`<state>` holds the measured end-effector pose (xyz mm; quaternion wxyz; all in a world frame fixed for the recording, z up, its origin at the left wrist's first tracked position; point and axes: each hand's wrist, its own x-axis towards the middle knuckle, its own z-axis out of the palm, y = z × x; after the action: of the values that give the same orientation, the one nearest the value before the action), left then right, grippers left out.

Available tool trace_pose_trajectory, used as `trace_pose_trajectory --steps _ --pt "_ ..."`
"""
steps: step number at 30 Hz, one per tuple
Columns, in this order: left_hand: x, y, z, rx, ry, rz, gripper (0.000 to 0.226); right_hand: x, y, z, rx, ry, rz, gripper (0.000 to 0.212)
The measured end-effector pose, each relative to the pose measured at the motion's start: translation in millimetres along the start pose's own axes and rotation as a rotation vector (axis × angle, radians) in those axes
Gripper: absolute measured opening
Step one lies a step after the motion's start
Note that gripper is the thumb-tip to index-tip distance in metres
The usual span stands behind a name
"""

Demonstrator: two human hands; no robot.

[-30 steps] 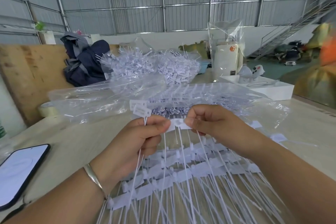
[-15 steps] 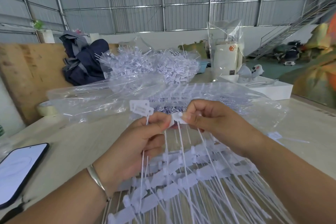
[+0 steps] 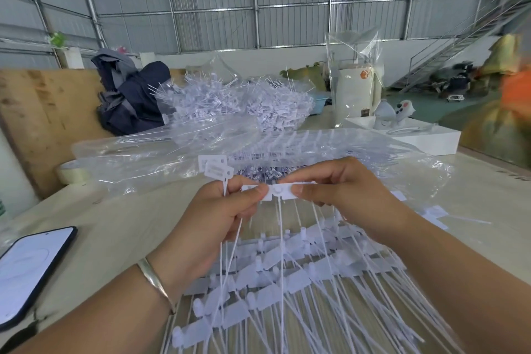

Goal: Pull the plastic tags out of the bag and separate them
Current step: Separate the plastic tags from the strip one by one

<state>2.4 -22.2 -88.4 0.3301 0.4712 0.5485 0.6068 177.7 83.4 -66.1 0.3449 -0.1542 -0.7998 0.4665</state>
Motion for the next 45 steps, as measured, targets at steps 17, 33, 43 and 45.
trace_pose_trajectory --steps 17,33,43,45 --pt "-2.2 5.3 -4.2 0.087 -0.045 -0.14 0.029 0.9 -4.7 -10.6 0.071 0.045 0.018 0.021" --pt "3.6 -4.2 -0.7 -0.335 0.015 -0.313 0.023 -0.8 12.8 6.9 -0.484 -0.057 -0.183 0.015" --pt "3.4 -2.7 0.0 -0.318 -0.08 -0.501 0.035 -1.8 12.7 12.0 -0.636 -0.093 -0.251 0.006" --pt "3.7 -1.1 -1.7 -0.307 -0.103 -0.483 0.032 -2.3 12.6 12.8 -0.659 -0.103 -0.238 0.007"
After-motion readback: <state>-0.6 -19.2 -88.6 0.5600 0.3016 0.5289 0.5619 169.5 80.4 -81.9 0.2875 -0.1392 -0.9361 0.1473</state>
